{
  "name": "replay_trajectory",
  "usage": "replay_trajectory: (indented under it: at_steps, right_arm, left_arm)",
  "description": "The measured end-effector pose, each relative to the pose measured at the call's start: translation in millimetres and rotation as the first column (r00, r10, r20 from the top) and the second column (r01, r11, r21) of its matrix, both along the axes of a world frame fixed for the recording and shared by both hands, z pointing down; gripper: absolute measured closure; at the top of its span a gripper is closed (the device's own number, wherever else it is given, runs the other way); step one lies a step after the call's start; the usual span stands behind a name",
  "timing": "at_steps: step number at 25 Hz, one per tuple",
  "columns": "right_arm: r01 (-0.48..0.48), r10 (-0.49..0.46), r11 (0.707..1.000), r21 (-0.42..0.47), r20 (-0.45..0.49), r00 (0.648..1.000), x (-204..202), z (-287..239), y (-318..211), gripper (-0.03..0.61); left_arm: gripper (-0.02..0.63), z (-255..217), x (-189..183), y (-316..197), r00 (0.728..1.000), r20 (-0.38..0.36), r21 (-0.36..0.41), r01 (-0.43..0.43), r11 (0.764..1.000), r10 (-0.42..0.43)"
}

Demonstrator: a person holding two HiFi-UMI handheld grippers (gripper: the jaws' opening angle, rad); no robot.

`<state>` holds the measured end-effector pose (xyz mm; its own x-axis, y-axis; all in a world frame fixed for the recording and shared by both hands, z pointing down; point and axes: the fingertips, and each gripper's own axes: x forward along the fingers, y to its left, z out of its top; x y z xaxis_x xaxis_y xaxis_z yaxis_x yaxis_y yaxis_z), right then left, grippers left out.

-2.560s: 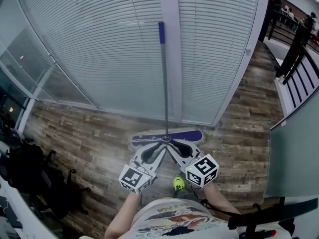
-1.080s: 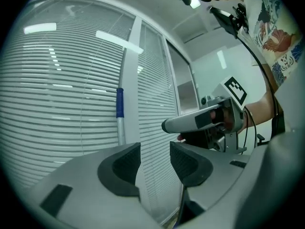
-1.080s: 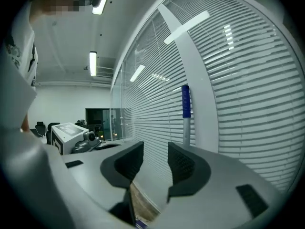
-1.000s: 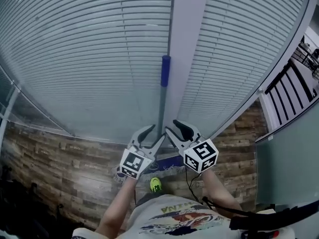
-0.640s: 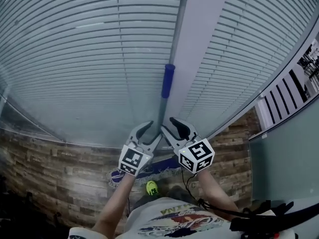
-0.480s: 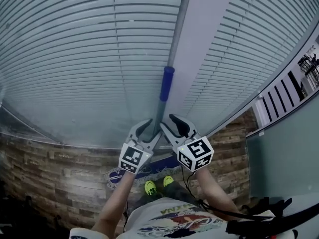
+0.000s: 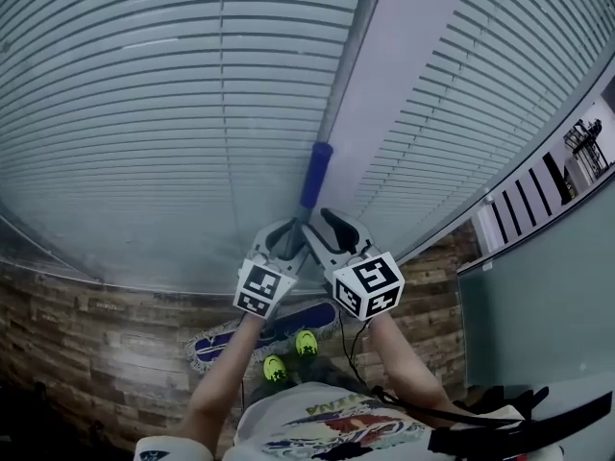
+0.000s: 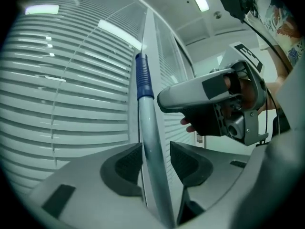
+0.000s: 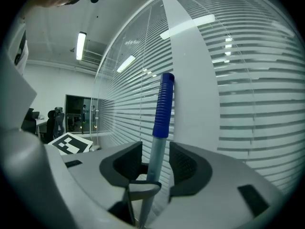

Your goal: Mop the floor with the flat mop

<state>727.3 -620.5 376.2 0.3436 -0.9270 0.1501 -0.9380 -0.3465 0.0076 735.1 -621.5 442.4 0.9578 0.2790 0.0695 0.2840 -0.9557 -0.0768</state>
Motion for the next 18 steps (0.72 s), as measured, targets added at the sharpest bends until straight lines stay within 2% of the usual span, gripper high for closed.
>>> replay_trajectory:
  at_steps: [3,11,16,18]
  right_arm:
    - [0.006,-0.006,1.0,-0.002,-0.021,1.0,4.5,-4.9,-2.2,0.423]
    - [0.034,-0.03,0.997,0.067,-0.059,0.998,-4.5,-37.4,7.0,0.423]
    - [0.107,-0.096,0.991,0.078,-0.126,0.987,-28.4,-59.1,19.7,0.423]
    - [0.134,-0.124,0.988,0.079,-0.126,0.984,-45.2,-60.4,30.6,0.423]
  left_arm:
    - [0.486,1.6,4.6,-0.1,1.0,0.001,-0.01,-0.013,1.0,0.013]
    - [0.492,-3.0,-21.7,24.0,0.999,-0.022,-0.011,-0.03,0.999,0.03]
    - [0.494,-2.5,-47.8,49.9,1.0,-0.011,0.027,-0.018,0.999,0.018]
    - [0.494,-2.6,-62.9,61.4,1.0,-0.002,0.038,-0.005,0.999,0.005]
